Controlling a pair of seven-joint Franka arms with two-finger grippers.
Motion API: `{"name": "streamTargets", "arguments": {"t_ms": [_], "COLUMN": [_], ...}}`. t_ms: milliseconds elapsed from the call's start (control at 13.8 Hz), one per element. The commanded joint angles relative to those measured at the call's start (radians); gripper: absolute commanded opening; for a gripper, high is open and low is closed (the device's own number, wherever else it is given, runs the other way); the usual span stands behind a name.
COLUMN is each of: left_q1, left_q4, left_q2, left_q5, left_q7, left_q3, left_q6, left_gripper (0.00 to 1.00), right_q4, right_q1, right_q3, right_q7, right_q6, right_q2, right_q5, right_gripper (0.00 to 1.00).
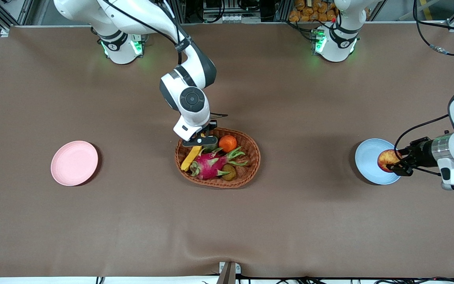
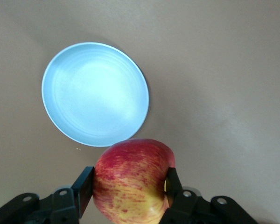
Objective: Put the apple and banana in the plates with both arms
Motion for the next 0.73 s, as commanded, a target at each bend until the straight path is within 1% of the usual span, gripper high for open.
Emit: {"name": "streamTargets", "arguments": {"t_ms": [0, 73, 145, 218, 363, 580, 653], "left_q1": [0.008, 0.008, 0.011, 0.028, 0.036, 0.056, 0.063], "left_q4": [-0.007, -0.007, -0.008, -0.013, -0.037, -0.120, -0.137], "left_q2": [-0.001, 0.005, 0.016, 0.025, 0.040, 0.048, 0.054], "left_q5": [0.001, 0.001, 0.003, 0.006, 0.012, 0.013, 0.015], "left_q7": [0.018, 0.018, 0.020, 0.029, 0.048, 0.054, 0.058], "left_q3": [-0.009, -0.007, -0.006, -0.004, -0.004, -0.004, -0.004], "left_q6": [-0.009, -0.011, -0.008, 0.000, 0.026, 0.138, 0.164], "left_gripper": [0.00, 0.00, 0.00, 0.00, 0.00, 0.00, 0.00], "right_q4": [-0.010, -0.011, -0.011, -0.011, -0.011, -0.008, -0.006], "right_q1": [-0.015, -0.015, -0.017, -0.025, -0.038, -0.037, -0.037], "right_q3": [0.008, 0.008, 0.008, 0.008, 0.008, 0.010, 0.010], "right_q7": [0.012, 0.012, 0.012, 0.012, 0.011, 0.012, 0.011], "right_q6": [-0.004, -0.002, 0.001, 0.002, 0.004, -0.004, -0.025], "right_q2": [-0.005, -0.005, -0.005, -0.005, -0.007, -0.022, -0.046], "right_q5": [0.015, 0.015, 0.015, 0.015, 0.016, 0.016, 0.016], "right_gripper": [0.30, 0.25, 0.11, 0.00, 0.00, 0.00, 0.00]}}
